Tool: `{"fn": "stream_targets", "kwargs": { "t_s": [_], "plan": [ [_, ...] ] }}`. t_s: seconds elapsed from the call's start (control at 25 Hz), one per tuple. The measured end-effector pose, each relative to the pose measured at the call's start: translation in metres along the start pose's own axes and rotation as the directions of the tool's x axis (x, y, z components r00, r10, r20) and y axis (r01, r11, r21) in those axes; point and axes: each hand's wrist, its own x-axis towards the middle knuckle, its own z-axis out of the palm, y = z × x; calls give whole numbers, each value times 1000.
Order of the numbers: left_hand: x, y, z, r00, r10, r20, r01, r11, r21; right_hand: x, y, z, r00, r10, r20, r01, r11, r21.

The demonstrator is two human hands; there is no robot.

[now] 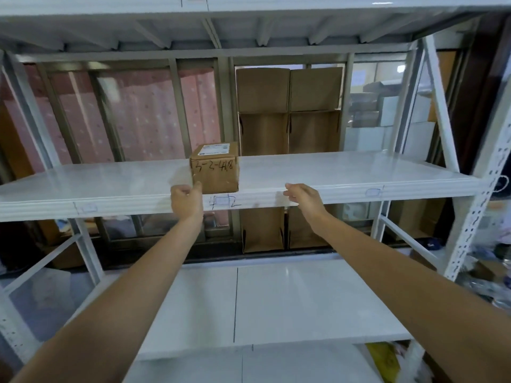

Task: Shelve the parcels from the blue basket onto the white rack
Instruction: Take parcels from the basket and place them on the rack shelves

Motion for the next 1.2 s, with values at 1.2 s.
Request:
{"fn": "stream_targets", "kwargs": {
  "t_s": [1.2],
  "plan": [
    [-509, -612, 239, 333, -740, 585, 332, 673, 661, -181, 758, -328, 754, 655, -37, -585, 646, -490]
  ]
}}
